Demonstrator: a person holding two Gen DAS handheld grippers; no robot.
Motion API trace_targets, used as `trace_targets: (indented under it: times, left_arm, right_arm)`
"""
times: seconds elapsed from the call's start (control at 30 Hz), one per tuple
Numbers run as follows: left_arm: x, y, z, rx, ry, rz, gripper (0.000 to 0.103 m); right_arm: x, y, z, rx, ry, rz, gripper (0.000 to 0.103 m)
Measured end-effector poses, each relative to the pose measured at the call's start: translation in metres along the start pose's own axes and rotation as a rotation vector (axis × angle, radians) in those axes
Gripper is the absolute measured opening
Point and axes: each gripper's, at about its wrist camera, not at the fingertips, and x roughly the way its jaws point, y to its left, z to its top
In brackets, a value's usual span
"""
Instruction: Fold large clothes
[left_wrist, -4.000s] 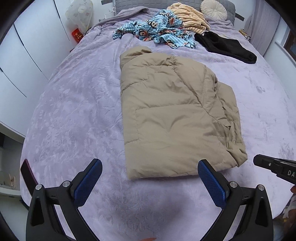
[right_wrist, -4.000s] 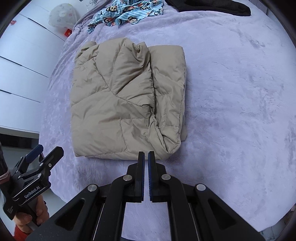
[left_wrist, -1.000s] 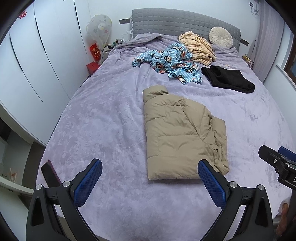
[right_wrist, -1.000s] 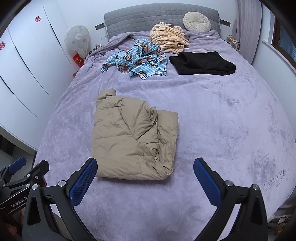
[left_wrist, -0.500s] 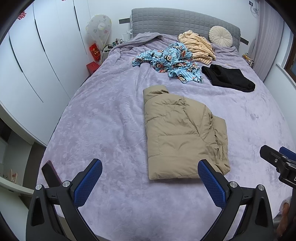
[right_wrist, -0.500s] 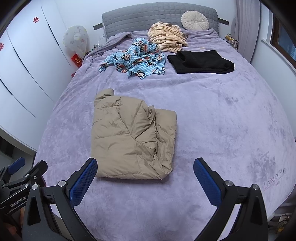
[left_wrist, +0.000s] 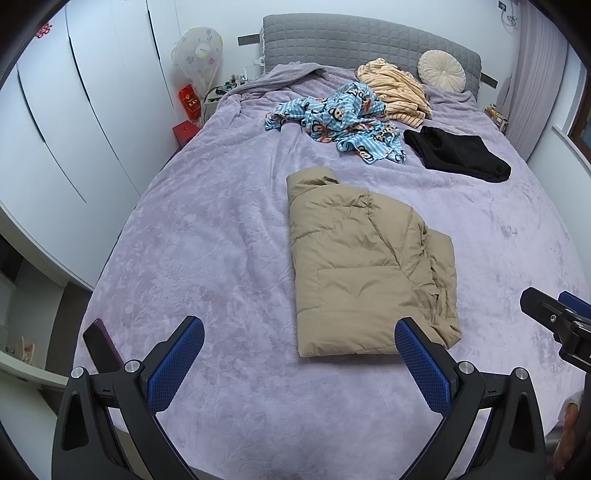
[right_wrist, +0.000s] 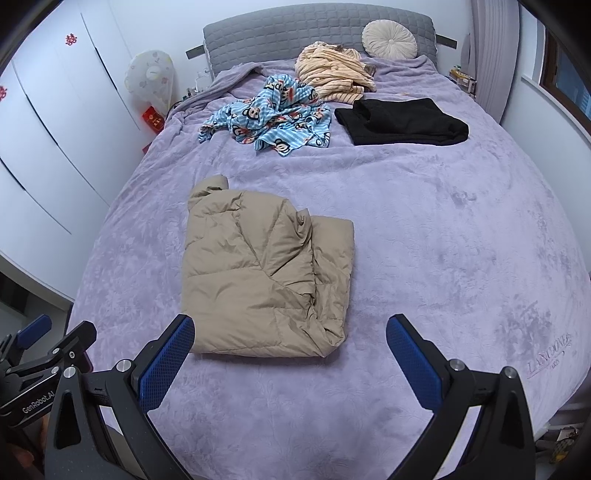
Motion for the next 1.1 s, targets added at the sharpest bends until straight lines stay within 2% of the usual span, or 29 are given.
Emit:
trace_targets:
  times: [1.1]
  left_arm:
    - [0.0082,0.0083,-0.0028,0.006,0.010,0.001,0.103]
  right_arm:
    - [0.0016,-0.0010,-0.0019,0.003,0.005,0.003,0.103]
